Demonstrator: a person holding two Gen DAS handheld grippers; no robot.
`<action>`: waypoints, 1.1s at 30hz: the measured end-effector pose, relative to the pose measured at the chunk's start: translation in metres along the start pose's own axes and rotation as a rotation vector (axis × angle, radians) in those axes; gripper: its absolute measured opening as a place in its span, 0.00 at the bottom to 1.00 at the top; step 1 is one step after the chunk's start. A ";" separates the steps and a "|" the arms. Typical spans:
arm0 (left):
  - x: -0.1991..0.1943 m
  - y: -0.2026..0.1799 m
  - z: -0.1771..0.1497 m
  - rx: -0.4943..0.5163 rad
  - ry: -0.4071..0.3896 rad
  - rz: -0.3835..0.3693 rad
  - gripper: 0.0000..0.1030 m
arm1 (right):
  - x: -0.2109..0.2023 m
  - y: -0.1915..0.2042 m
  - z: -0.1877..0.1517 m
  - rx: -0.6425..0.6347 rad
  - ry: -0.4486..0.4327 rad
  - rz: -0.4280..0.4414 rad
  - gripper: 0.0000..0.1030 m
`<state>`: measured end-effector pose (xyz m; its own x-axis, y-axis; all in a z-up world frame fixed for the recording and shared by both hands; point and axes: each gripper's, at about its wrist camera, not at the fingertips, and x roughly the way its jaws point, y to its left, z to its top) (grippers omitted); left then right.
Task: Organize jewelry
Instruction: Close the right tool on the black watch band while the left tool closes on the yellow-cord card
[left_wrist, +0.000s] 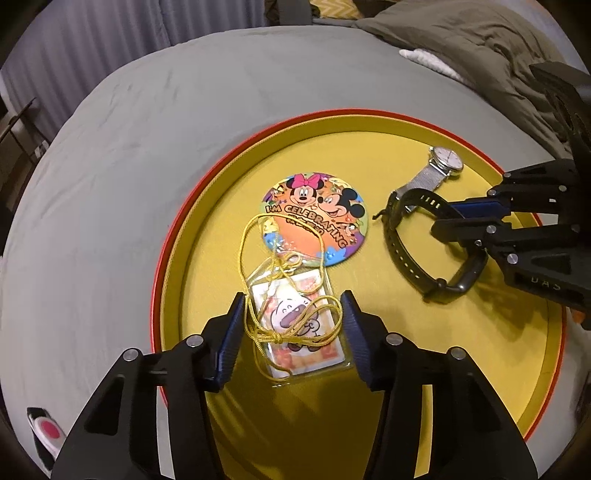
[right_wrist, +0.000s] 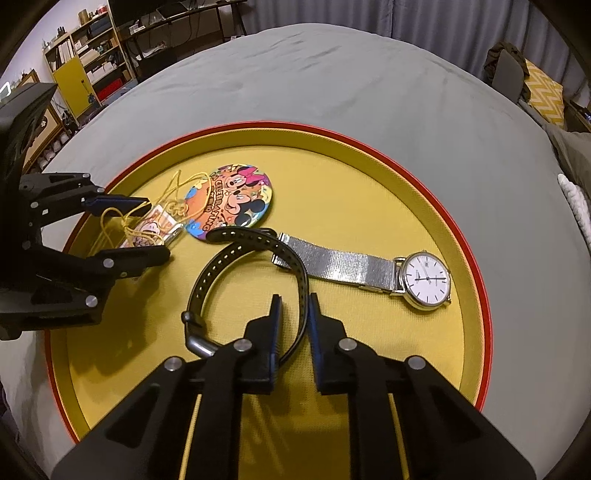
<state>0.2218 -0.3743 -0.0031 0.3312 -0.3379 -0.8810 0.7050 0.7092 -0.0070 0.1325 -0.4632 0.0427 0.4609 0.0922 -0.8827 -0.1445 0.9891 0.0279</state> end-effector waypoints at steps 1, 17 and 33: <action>-0.001 0.000 -0.001 -0.002 0.002 -0.009 0.46 | 0.000 0.000 0.000 0.000 0.000 0.001 0.13; -0.025 -0.010 -0.010 0.025 -0.010 -0.029 0.45 | -0.003 -0.002 -0.001 0.021 0.001 0.032 0.05; -0.062 -0.006 -0.008 0.020 -0.052 -0.009 0.45 | -0.023 0.005 0.008 0.021 -0.039 0.036 0.04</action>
<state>0.1918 -0.3531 0.0479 0.3562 -0.3762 -0.8553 0.7205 0.6934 -0.0049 0.1286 -0.4594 0.0669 0.4898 0.1317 -0.8618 -0.1434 0.9872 0.0694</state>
